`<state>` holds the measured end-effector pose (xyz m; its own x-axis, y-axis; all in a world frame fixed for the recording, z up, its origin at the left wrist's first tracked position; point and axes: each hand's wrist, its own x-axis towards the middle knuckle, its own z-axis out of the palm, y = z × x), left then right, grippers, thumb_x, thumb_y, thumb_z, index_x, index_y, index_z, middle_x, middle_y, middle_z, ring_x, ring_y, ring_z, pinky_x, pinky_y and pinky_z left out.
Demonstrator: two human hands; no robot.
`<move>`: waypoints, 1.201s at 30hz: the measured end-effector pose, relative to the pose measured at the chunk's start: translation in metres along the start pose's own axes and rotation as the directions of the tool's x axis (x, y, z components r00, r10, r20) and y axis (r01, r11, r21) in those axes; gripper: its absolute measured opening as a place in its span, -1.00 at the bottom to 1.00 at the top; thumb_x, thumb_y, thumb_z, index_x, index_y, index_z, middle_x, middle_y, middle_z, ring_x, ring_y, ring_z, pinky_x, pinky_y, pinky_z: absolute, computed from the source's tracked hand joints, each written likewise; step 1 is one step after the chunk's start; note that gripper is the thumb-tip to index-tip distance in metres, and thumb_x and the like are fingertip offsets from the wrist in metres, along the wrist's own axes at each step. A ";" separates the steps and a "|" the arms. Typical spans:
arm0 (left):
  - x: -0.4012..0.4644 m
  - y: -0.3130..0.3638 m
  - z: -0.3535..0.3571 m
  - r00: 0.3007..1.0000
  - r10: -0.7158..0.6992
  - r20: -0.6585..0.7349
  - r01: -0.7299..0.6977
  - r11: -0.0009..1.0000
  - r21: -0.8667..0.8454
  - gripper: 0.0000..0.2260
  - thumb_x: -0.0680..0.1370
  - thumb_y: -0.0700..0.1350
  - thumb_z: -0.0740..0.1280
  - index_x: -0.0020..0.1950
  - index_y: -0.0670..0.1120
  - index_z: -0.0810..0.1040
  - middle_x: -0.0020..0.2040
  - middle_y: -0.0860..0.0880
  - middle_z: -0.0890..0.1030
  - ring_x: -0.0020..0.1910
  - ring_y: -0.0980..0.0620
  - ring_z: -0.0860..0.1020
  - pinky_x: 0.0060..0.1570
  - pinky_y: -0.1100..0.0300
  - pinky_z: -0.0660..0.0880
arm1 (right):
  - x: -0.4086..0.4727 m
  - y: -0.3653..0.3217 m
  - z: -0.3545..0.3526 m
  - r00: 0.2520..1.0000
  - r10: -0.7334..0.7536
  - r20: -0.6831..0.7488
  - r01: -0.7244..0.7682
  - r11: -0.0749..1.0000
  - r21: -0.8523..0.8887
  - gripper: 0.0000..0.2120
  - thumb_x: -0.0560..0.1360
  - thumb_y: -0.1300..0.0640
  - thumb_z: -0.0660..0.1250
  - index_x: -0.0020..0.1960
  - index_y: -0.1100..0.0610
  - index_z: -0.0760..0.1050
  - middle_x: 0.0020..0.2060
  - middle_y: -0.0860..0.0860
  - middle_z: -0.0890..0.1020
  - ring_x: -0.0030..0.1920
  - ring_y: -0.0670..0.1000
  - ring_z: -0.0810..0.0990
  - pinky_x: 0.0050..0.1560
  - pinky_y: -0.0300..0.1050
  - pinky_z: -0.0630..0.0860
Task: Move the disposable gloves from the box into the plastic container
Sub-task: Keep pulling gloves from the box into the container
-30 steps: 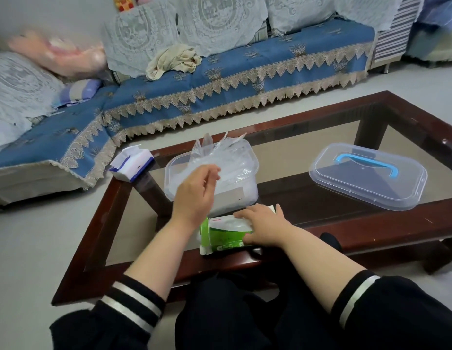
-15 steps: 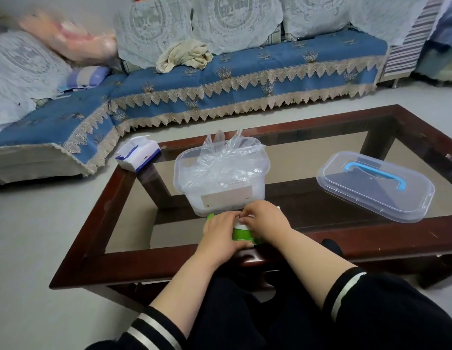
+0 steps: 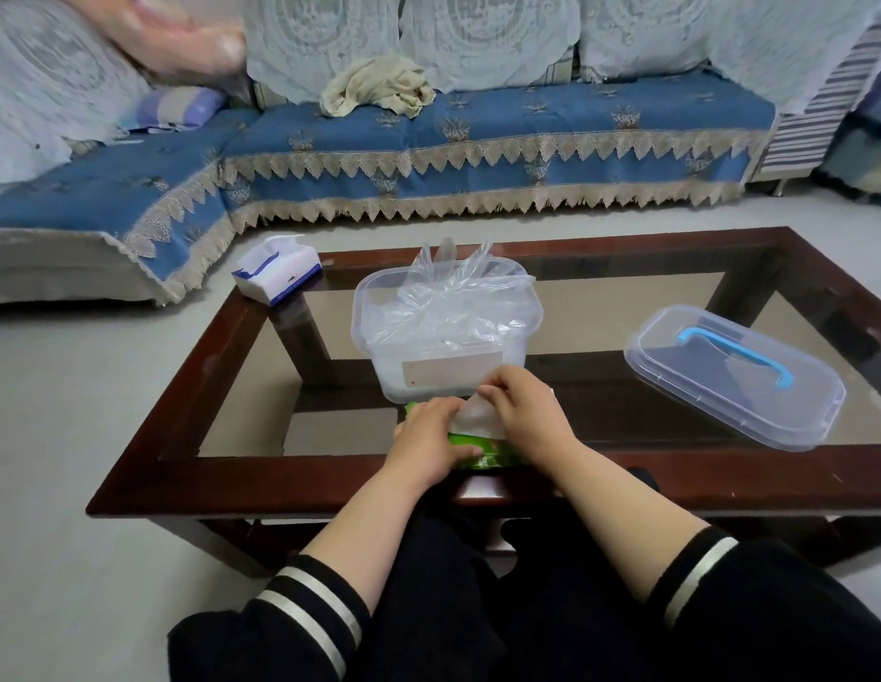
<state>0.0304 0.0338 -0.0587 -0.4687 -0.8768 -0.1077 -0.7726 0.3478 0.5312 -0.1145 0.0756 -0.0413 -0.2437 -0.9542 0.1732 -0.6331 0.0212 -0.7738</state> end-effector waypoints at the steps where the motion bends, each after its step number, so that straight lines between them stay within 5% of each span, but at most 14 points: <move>1: 0.000 -0.001 0.000 1.000 -0.005 0.004 0.005 1.000 -0.008 -0.49 0.41 0.09 0.48 0.32 0.07 0.45 0.23 0.05 0.49 0.28 -0.04 0.36 0.22 0.03 0.35 | 0.000 -0.001 -0.001 0.999 0.000 -0.041 0.001 0.999 0.034 -0.91 0.55 0.22 0.29 -0.14 0.14 0.50 -0.29 -0.14 0.47 -0.16 -0.03 0.46 -0.16 -0.25 0.30; 7: 0.002 0.003 -0.001 0.999 -0.032 -0.023 0.030 0.997 -0.067 -0.56 0.37 0.06 0.51 0.20 0.03 0.51 0.15 0.02 0.53 0.23 -0.07 0.43 0.19 -0.03 0.42 | -0.003 -0.010 -0.016 0.957 0.004 -0.289 0.065 0.971 0.229 -0.91 0.53 0.30 0.30 -0.12 0.18 0.53 -0.26 -0.12 0.53 -0.20 -0.18 0.49 -0.15 -0.50 0.32; 16: 0.003 0.006 0.001 0.999 0.036 -0.010 -0.036 0.996 -0.083 -0.70 0.37 -0.01 0.51 0.00 0.06 0.48 0.07 0.05 0.54 0.13 -0.03 0.48 0.11 0.01 0.44 | -0.004 -0.020 -0.018 0.942 0.013 -0.335 0.109 0.933 0.342 -0.80 0.54 0.32 0.29 -0.15 0.04 0.48 -0.24 -0.13 0.55 -0.23 -0.31 0.49 -0.14 -0.47 0.37; 27: 0.004 0.015 0.010 0.995 0.097 -0.029 -0.093 0.990 0.109 -0.48 0.48 -0.11 0.44 0.41 -0.10 0.39 0.21 -0.15 0.49 0.21 -0.20 0.43 0.22 0.01 0.37 | -0.004 -0.027 -0.009 0.952 0.022 -0.305 0.098 0.922 0.374 -0.73 0.54 0.31 0.29 -0.19 -0.05 0.47 -0.24 -0.12 0.57 -0.20 -0.21 0.49 -0.11 -0.33 0.41; 33: 0.004 0.019 0.014 0.989 0.151 0.008 -0.147 0.947 0.287 -0.69 0.50 -0.24 0.31 0.24 -0.11 0.47 0.15 -0.13 0.49 0.15 -0.17 0.43 0.14 0.00 0.36 | -0.006 -0.037 -0.015 0.928 -0.044 -0.370 0.174 0.929 0.325 -0.81 0.55 0.30 0.28 -0.14 0.03 0.47 -0.23 -0.15 0.54 -0.20 -0.28 0.48 -0.13 -0.44 0.37; 36: 0.006 0.020 0.017 0.980 0.197 0.042 -0.200 0.924 0.327 -0.71 0.52 -0.14 0.35 0.23 -0.04 0.47 0.18 -0.06 0.49 0.19 -0.14 0.42 0.13 0.02 0.32 | 0.003 -0.061 -0.034 0.871 -0.118 -0.477 0.299 0.898 0.324 -0.83 0.56 0.27 0.28 -0.12 0.02 0.46 -0.23 -0.15 0.53 -0.21 -0.28 0.47 -0.13 -0.41 0.39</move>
<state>0.0046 0.0415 -0.0631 -0.6293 -0.7763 -0.0365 -0.7600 0.6049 0.2378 -0.1017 0.0816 0.0276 -0.4876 -0.6916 0.5328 -0.4035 -0.3627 -0.8400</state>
